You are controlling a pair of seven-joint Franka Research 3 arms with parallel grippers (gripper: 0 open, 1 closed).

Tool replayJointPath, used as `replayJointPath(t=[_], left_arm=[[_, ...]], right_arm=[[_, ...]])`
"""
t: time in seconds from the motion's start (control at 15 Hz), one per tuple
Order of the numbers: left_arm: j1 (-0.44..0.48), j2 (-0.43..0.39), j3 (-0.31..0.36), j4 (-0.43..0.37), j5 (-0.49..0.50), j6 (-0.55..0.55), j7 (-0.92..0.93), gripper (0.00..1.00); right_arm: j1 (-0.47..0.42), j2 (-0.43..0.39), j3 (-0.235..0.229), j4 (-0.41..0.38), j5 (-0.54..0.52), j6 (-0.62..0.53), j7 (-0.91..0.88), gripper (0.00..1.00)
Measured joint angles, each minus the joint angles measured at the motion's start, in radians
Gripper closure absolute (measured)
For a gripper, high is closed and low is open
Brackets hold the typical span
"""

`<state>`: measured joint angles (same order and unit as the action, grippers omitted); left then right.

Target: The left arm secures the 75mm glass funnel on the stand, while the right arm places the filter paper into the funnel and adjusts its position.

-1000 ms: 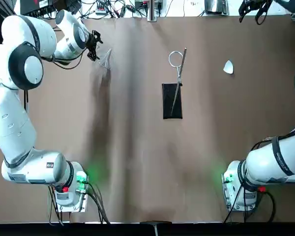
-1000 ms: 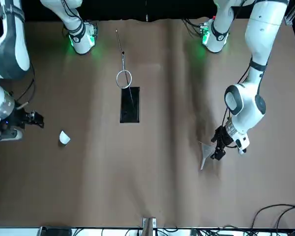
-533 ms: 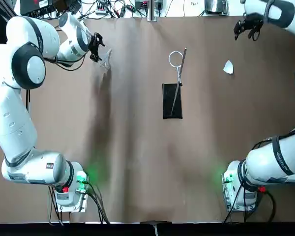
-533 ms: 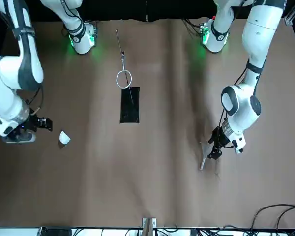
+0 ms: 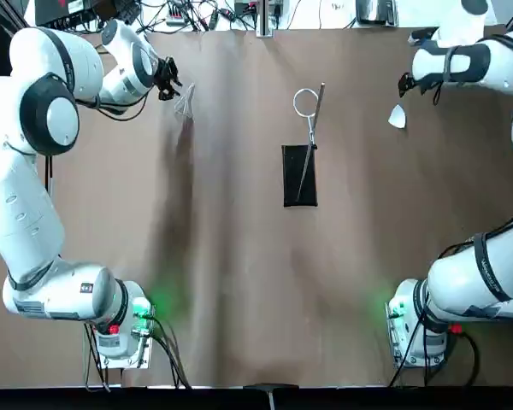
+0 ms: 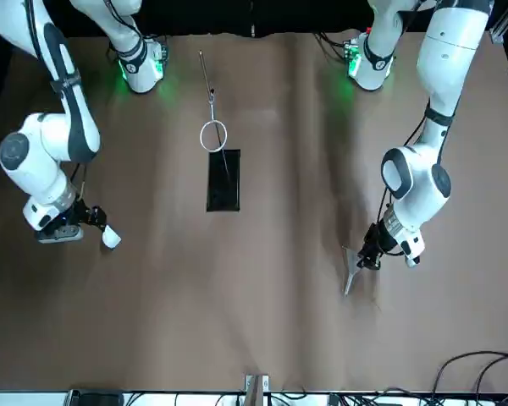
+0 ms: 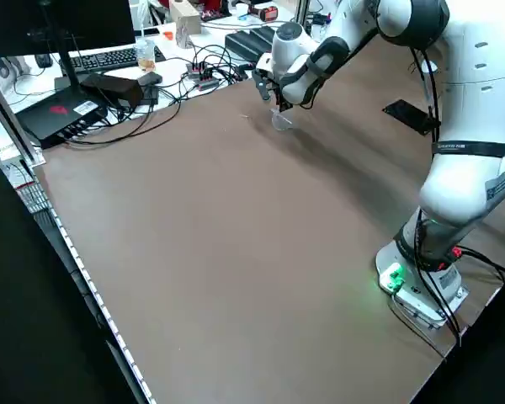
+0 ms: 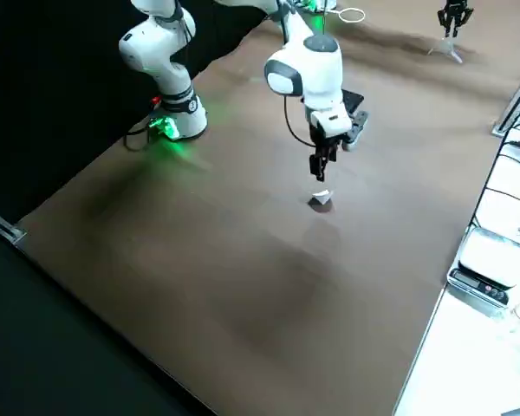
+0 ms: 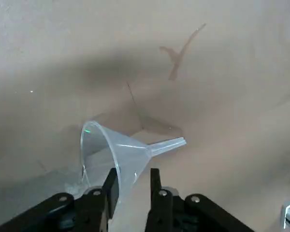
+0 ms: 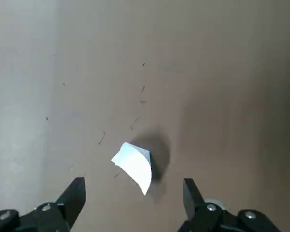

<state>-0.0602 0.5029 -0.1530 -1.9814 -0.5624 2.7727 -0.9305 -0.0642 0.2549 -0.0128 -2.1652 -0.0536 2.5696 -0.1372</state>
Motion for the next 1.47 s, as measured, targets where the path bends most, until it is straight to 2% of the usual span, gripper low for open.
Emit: replayJointPath(t=[0.07,0.13,0.27,0.33,0.4,0.73,0.93,1.2,1.47], left_arm=[[0.000,0.000,0.000,0.001,0.000,0.000,0.000,0.68],[0.000,0.000,0.000,0.001,0.000,0.000,0.000,0.77],[0.000,0.000,0.000,0.002,0.000,0.000,0.000,0.80],[0.000,0.000,0.000,0.002,0.000,0.000,0.000,0.85],[0.000,0.000,0.000,0.003,0.000,0.005,-0.001,0.95],[0.001,-0.006,-0.001,0.017,-0.002,0.012,-0.007,0.96],[0.005,-0.021,-0.001,0.026,-0.002,0.009,-0.007,0.96],[0.021,-0.117,0.001,0.055,-0.002,-0.159,-0.020,0.96],[0.026,-0.188,0.009,0.117,-0.002,-0.382,-0.071,0.96]], right_arm=[[-0.001,0.020,0.000,-0.002,-0.005,0.023,-0.008,0.11],[-0.002,0.039,0.000,-0.002,-0.009,0.039,-0.010,0.11],[-0.003,0.068,0.000,-0.002,-0.017,0.056,-0.013,0.14],[-0.003,0.080,-0.001,-0.002,-0.024,0.067,-0.013,0.15],[-0.004,0.090,-0.001,-0.002,-0.028,0.085,-0.013,0.17],[-0.007,0.141,-0.004,-0.001,-0.051,0.178,-0.017,0.20],[-0.011,0.161,-0.005,-0.001,-0.075,0.215,-0.020,0.27],[-0.022,0.191,-0.006,0.000,-0.097,0.250,-0.029,0.32],[-0.022,0.203,-0.006,0.001,-0.104,0.255,-0.029,0.38]])
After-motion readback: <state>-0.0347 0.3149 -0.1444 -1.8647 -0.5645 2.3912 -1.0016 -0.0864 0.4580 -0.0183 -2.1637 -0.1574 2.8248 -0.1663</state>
